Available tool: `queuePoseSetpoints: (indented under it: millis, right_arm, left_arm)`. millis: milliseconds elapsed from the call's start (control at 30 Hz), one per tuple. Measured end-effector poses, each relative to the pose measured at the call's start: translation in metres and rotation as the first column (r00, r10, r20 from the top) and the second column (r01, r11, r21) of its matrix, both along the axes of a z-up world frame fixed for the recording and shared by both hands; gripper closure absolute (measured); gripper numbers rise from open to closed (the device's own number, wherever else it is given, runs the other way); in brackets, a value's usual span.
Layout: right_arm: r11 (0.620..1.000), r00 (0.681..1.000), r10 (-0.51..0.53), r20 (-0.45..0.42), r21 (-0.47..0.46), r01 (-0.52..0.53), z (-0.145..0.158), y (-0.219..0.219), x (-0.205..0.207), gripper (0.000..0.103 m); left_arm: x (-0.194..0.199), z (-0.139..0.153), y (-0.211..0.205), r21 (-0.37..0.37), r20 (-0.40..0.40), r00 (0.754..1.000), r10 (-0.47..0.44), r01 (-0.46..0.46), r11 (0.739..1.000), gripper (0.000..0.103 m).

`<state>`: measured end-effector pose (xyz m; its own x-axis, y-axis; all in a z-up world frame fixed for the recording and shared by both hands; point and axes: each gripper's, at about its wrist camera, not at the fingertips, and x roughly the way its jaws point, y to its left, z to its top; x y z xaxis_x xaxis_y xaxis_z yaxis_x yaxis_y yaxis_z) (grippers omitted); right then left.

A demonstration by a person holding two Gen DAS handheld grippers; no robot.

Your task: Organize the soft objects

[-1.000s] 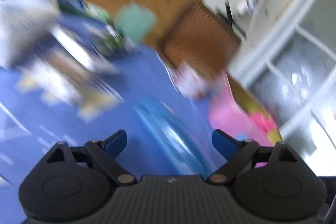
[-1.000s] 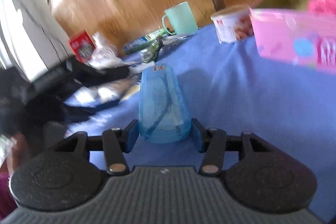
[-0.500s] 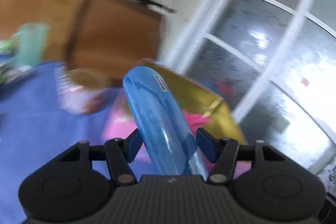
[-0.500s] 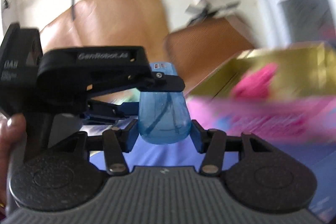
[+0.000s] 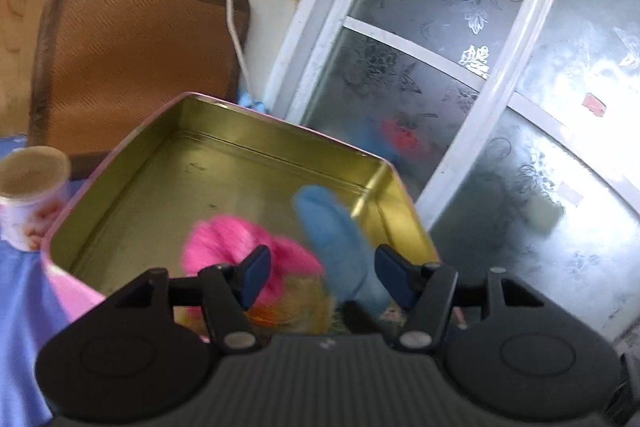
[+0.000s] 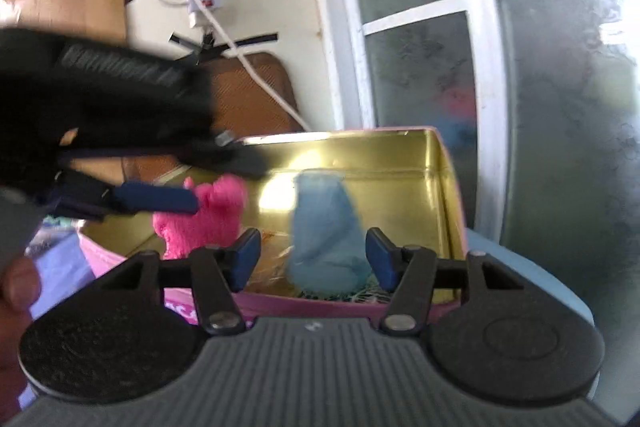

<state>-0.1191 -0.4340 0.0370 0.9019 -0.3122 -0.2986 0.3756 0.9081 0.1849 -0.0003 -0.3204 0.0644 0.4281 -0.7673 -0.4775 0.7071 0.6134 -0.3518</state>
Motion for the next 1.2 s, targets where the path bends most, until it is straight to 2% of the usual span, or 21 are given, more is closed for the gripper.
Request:
queuePoseSetpoints:
  millis: [200, 300, 567, 800, 1067, 1200]
  right_arm:
    - [1.000, 0.999, -0.004, 0.053, 0.004, 0.003, 0.000, 0.018, -0.017, 0.041]
    - [1.000, 0.998, 0.003, 0.065, 0.001, -0.003, 0.003, 0.030, -0.033, 0.041]
    - [0.994, 0.994, 0.104, 0.016, 0.037, -0.104, 0.004, 0.072, -0.046, 0.041]
    - [0.970, 0.974, 0.226, -0.023, 0.096, -0.223, 0.000, 0.104, -0.055, 0.041]
    - [0.947, 0.951, 0.311, 0.007, 0.079, -0.310, 0.007, 0.133, -0.082, 0.041]
    - [0.939, 0.946, 0.322, 0.024, 0.116, -0.323, 0.011, 0.135, -0.086, 0.036]
  left_arm:
    - [-0.001, -0.004, 0.029, 0.001, -0.006, 0.998, 0.061, -0.061, 0.998, 0.044]
    - [-0.009, -0.007, 0.046, 0.010, 0.020, 0.997, 0.077, -0.077, 0.997, 0.044]
    - [-0.027, -0.011, 0.103, 0.000, 0.033, 0.987, 0.155, -0.155, 0.988, 0.043]
    - [-0.033, -0.021, 0.151, 0.013, -0.016, 0.960, 0.281, -0.281, 0.960, 0.042]
    - [-0.059, -0.018, 0.190, 0.030, 0.015, 0.908, 0.420, -0.420, 0.907, 0.042]
    - [-0.070, -0.009, 0.205, 0.046, 0.040, 0.890, 0.455, -0.456, 0.889, 0.039]
